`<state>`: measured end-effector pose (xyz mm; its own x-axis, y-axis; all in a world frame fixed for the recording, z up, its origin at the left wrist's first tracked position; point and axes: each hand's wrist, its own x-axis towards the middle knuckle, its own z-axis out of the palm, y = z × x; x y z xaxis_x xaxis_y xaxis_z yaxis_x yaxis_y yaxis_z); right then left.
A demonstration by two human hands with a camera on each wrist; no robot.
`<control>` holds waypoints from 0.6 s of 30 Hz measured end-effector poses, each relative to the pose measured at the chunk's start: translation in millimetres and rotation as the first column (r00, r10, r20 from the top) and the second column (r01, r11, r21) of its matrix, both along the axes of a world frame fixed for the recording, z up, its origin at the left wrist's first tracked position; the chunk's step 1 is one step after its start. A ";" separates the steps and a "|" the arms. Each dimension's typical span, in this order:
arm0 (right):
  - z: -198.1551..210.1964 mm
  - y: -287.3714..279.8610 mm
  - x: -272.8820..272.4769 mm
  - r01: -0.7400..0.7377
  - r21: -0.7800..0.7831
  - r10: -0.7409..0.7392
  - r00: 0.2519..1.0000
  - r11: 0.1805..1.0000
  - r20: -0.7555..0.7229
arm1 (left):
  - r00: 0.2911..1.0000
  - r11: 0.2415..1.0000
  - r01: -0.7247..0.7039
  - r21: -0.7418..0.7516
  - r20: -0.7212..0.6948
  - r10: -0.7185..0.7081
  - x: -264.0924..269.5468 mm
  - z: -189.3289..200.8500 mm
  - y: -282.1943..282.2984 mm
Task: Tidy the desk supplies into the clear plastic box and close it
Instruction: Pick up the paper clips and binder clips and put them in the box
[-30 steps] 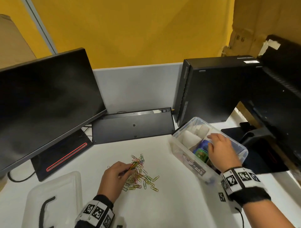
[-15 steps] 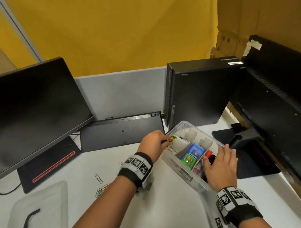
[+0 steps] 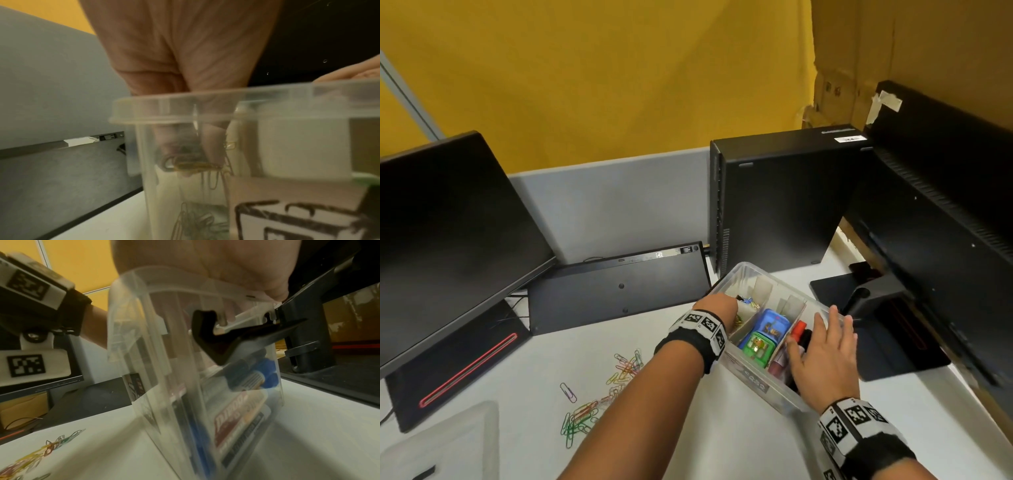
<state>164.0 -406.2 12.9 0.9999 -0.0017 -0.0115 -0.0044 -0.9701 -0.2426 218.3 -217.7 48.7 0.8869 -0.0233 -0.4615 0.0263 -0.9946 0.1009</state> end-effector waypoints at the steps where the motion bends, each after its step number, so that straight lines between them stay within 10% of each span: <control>1: 0.3 0.2 -0.1 0.001 0.000 -0.001 1.000 1.000 -0.002 | 1.000 1.000 -0.018 -0.013 -0.023 0.017 2.0 -2.7 -0.3; 12: -1.6 -2.1 4.7 -0.038 0.005 0.038 0.999 0.999 -0.003 | 0.997 0.971 0.022 -0.239 0.081 -0.003 -25.7 -0.3 15.8; 18: 8.1 5.5 0.1 -0.054 -0.072 0.054 0.999 0.996 0.005 | 0.879 0.863 0.078 -0.500 0.443 0.178 -96.3 13.3 70.9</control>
<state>164.2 -400.6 21.0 0.9986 0.0519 -0.0066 0.0500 -0.9838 -0.1723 122.0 -146.8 61.9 0.9948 -0.0812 0.0609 -0.1015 -0.8053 0.5840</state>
